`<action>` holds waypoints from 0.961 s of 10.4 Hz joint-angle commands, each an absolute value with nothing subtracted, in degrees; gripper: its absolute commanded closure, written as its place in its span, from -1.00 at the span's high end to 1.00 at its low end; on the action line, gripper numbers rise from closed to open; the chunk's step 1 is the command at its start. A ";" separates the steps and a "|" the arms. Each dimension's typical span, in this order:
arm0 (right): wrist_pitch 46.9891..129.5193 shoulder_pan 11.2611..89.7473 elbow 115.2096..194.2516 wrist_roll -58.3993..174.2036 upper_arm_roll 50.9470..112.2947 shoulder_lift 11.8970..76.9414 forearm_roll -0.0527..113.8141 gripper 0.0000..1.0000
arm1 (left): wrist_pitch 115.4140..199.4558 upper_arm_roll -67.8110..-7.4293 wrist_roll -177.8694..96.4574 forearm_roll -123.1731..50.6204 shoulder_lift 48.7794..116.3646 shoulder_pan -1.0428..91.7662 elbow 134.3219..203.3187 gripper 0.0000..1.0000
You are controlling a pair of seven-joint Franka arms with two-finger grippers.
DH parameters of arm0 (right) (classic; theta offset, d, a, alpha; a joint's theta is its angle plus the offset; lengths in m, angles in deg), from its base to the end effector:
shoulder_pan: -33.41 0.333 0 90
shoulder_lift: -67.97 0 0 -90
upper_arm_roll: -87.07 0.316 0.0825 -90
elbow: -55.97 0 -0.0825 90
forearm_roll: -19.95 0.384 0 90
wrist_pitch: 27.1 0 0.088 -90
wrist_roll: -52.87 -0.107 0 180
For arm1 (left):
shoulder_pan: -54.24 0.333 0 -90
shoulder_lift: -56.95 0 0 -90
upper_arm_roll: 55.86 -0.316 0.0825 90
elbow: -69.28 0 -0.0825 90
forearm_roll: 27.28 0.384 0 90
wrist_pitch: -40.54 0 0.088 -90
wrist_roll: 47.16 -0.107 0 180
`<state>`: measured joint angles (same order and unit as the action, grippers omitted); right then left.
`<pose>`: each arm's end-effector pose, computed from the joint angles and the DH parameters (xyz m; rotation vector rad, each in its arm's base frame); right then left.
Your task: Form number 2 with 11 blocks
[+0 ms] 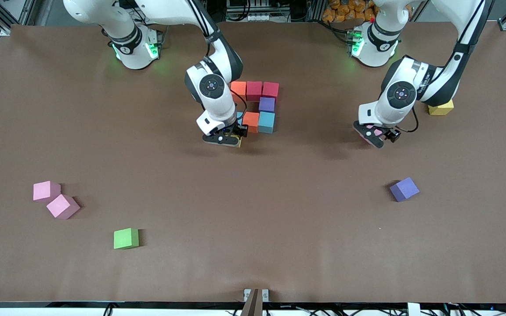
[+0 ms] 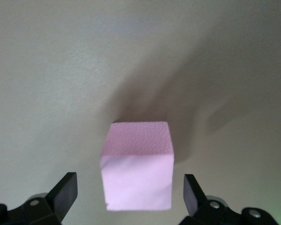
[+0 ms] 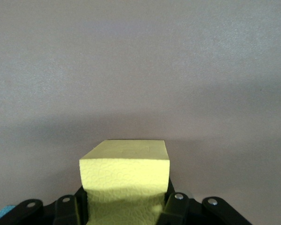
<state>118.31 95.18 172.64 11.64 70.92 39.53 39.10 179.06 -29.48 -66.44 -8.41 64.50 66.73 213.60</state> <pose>0.4210 0.4288 0.2085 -3.0605 0.2478 0.0215 0.4261 -0.1091 0.2174 -2.7340 1.2416 0.3242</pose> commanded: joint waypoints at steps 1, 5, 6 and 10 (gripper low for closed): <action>120.19 95.90 175.76 9.98 70.90 41.78 38.14 -0.31 | 182.56 -29.49 -67.20 -7.07 65.65 66.72 215.18 1.00; 123.28 96.34 177.79 9.98 70.99 41.78 37.35 -0.31 | 183.97 -29.58 -67.11 -4.78 66.00 66.72 215.27 1.00; 123.37 96.34 177.88 9.98 71.25 41.87 37.35 -0.31 | 184.41 -29.58 -67.11 -4.78 66.70 66.72 215.27 1.00; 123.37 96.60 178.49 9.10 71.34 42.48 37.35 -0.32 | 184.68 -29.84 -66.93 -4.78 66.44 66.72 215.97 0.93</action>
